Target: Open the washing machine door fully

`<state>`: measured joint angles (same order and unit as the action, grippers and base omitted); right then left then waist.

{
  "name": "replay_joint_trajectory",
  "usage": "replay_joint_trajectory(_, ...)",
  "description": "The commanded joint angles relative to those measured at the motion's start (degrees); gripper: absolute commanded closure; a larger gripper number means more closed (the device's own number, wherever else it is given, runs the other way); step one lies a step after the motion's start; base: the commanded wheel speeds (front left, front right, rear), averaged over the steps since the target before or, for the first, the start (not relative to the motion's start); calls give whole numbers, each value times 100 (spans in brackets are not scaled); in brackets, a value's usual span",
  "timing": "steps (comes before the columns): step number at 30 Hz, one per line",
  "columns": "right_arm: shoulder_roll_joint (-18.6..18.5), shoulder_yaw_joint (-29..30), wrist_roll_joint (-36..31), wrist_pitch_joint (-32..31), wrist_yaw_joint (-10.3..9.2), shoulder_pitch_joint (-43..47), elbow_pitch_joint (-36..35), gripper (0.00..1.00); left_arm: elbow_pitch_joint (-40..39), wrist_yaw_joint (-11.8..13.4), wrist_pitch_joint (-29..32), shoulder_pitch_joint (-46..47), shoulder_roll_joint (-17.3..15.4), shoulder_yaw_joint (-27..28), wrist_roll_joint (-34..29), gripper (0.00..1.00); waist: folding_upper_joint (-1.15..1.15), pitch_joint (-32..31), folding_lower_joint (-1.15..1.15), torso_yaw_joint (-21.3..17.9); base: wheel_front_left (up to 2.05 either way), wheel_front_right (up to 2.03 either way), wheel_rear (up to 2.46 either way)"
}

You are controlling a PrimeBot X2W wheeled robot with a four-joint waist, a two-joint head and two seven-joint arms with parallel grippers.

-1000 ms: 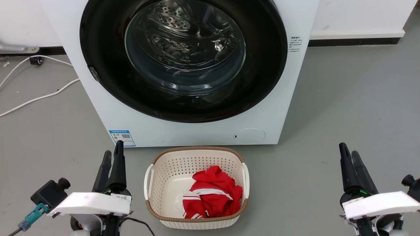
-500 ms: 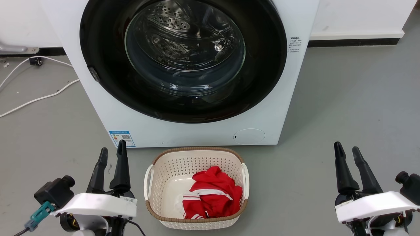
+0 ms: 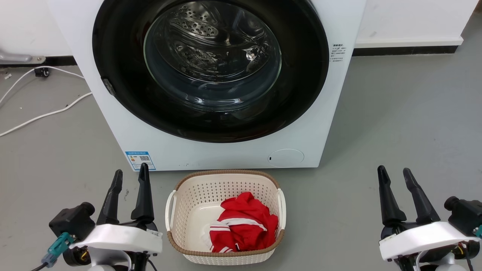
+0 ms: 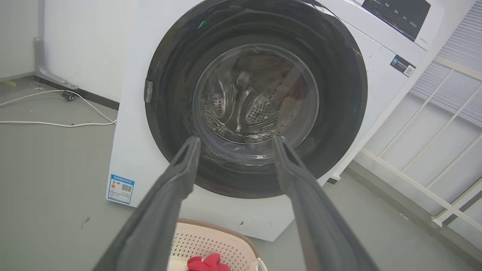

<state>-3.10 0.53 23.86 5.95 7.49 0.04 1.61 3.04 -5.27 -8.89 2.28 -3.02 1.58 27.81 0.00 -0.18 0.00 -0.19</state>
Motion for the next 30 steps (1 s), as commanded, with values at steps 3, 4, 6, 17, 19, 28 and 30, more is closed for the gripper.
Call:
replay_joint_trajectory(3,8,-5,-263,17,0,13,-96,0,-37,33,-83,-30,-18,-25,-277,0,0,-4,0,-2,0,0,0)
replay_joint_trajectory(4,9,-7,-323,16,0,19,-101,0,-30,44,-100,-37,-18,-27,-337,0,0,-7,0,-3,0,0,0)
replay_joint_trajectory(6,10,-13,-427,14,0,31,-110,0,-17,60,-121,-42,-18,-34,-454,0,0,-10,0,-6,0,0,0)
replay_joint_trajectory(17,15,-52,-989,35,0,66,-163,0,25,101,-263,-60,-39,-81,-1073,0,0,-15,0,-15,0,0,0)
replay_joint_trajectory(19,16,-63,-1086,47,0,74,-169,0,21,117,-291,-69,-42,-89,-1184,0,0,-17,0,-17,0,0,0)
replay_joint_trajectory(28,21,-128,-1405,91,0,100,-200,0,-21,157,-393,-96,-39,-113,-1616,0,0,-8,0,-33,0,0,0)
replay_joint_trajectory(30,21,-143,-1470,104,-1,104,-206,0,-42,168,-412,-102,-37,-119,-1709,0,0,-7,0,-36,0,0,0)
